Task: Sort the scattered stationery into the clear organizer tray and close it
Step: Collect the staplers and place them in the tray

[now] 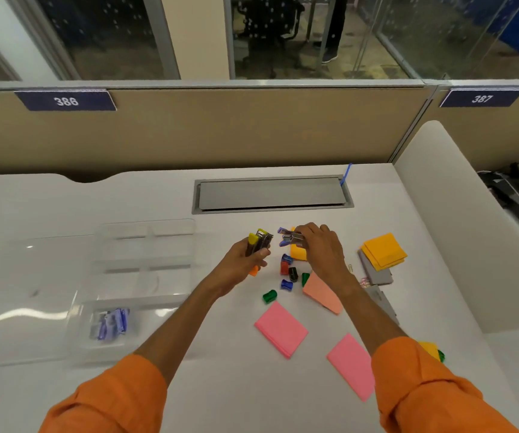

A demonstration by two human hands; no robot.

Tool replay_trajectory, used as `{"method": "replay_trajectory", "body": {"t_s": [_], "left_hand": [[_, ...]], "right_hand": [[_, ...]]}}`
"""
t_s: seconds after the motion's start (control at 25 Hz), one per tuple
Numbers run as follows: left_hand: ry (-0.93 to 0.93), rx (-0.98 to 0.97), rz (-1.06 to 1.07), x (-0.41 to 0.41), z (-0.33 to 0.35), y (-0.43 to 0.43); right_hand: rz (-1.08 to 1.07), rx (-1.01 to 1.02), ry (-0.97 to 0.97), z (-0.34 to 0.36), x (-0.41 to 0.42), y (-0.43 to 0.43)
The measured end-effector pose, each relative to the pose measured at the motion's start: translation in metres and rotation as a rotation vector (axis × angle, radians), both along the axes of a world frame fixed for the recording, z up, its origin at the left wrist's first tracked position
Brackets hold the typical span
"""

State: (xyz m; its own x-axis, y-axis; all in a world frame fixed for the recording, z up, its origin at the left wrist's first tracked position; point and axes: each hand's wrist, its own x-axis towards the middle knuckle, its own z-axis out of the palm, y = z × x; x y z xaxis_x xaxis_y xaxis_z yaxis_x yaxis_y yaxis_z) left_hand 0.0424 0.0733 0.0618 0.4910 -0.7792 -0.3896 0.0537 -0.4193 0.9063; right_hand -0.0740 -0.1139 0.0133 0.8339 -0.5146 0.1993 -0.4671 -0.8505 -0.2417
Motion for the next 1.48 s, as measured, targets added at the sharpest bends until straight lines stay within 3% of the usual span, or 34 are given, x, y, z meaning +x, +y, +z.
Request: {"method": "replay_trajectory", "body": {"t_s": [0.36,0.6,0.8,0.96,1.08,1.48], "left_hand": [[-0.046,-0.002,0.149,0.017,0.011,0.12],[-0.204,0.057,0.096,0.041,-0.001,0.184],[-0.547,0.292,-0.141,0.061,-0.032,0.204],[-1.069,0.466,-0.457,0.056,-0.051,0.206],[-1.247,0.537,-0.511,0.048,-0.064,0.197],[-1.209,0.57,-0.462,0.053,-0.068,0.186]], "right_hand": [[-0.005,0.507,-0.03,0.019,0.034,0.149],[0.052,0.418,0.092,0.017,0.054,0.221],[0.043,0.254,0.22,0.007,0.053,0.241],[0.015,0.204,0.234,0.006,0.049,0.24],[-0.011,0.196,0.242,0.008,0.046,0.241],[-0.059,0.24,0.239,0.007,0.032,0.241]]}}
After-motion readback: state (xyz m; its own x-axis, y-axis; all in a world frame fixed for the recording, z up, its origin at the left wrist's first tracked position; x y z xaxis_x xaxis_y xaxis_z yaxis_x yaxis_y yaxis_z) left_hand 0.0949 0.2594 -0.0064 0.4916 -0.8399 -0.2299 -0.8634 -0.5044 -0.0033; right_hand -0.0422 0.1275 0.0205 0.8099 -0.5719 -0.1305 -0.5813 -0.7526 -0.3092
